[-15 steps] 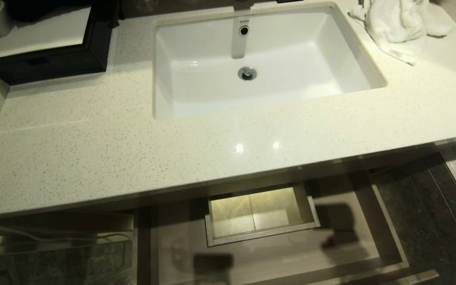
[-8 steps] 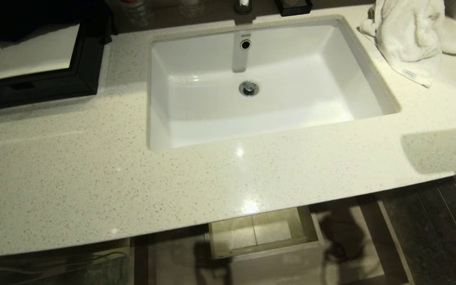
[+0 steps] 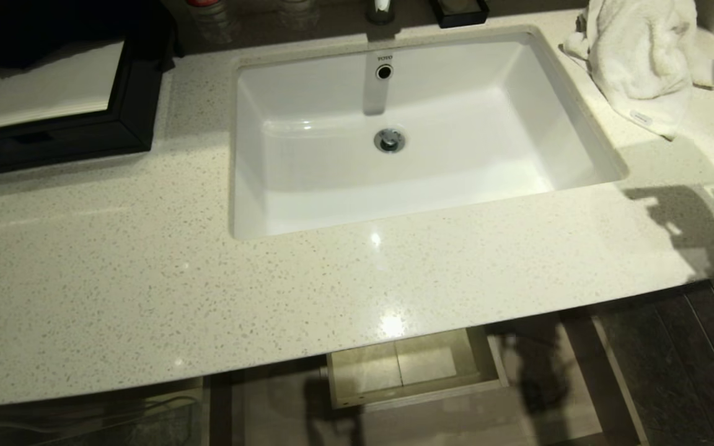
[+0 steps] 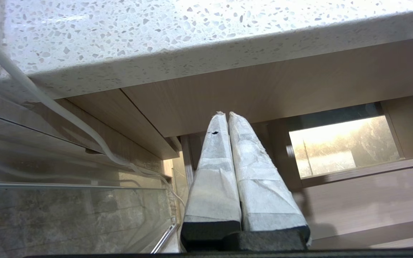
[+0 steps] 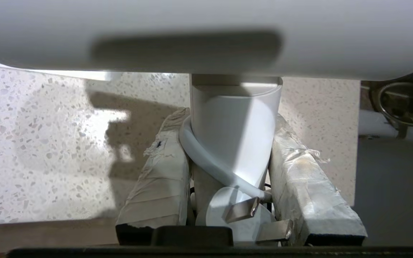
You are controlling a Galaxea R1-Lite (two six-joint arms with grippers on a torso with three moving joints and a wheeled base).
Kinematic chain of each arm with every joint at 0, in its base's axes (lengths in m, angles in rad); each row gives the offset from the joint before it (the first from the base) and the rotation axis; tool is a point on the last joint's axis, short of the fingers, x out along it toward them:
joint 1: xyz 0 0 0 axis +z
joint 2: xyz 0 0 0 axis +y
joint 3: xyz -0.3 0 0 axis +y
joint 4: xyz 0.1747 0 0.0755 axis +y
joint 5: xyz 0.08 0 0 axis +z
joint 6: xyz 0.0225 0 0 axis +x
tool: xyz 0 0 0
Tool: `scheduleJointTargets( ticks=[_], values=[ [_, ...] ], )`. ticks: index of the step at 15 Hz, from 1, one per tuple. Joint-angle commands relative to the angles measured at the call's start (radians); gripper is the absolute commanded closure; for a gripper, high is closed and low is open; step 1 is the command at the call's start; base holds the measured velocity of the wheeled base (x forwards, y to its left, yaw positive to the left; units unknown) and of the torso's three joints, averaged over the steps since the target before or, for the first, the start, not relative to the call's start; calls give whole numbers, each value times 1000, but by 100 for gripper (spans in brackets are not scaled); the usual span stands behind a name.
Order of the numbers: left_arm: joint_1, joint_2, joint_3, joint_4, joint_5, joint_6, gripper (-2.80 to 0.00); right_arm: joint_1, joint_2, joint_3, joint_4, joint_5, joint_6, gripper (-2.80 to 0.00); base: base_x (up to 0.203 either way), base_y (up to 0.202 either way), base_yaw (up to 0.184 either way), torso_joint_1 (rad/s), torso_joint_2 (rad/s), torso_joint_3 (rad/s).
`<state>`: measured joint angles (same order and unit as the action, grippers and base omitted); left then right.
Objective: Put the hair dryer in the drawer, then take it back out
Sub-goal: Place it on the countertop
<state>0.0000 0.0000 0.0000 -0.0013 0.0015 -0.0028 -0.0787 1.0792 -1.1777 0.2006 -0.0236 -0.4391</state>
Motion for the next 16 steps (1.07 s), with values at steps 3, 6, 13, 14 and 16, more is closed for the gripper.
scheduleJointTargets(
  ticks=[3,6,13,14,16],
  values=[
    [0,0,2,0,0,0,0,-1,152,-103,50,29,-15,0,0,0,0,0,0,0],
    [0,0,2,0,0,0,0,0,217,-155,53,32,-16,0,0,0,0,0,0,0],
    [0,0,2,0,0,0,0,-1,272,-211,57,31,-10,0,0,0,0,0,0,0],
    [0,0,2,0,0,0,0,-2,284,-216,67,31,-12,0,0,0,0,0,0,0],
    [0,0,2,0,0,0,0,-1,305,-243,90,30,-16,0,0,0,0,0,0,0]
  ],
)
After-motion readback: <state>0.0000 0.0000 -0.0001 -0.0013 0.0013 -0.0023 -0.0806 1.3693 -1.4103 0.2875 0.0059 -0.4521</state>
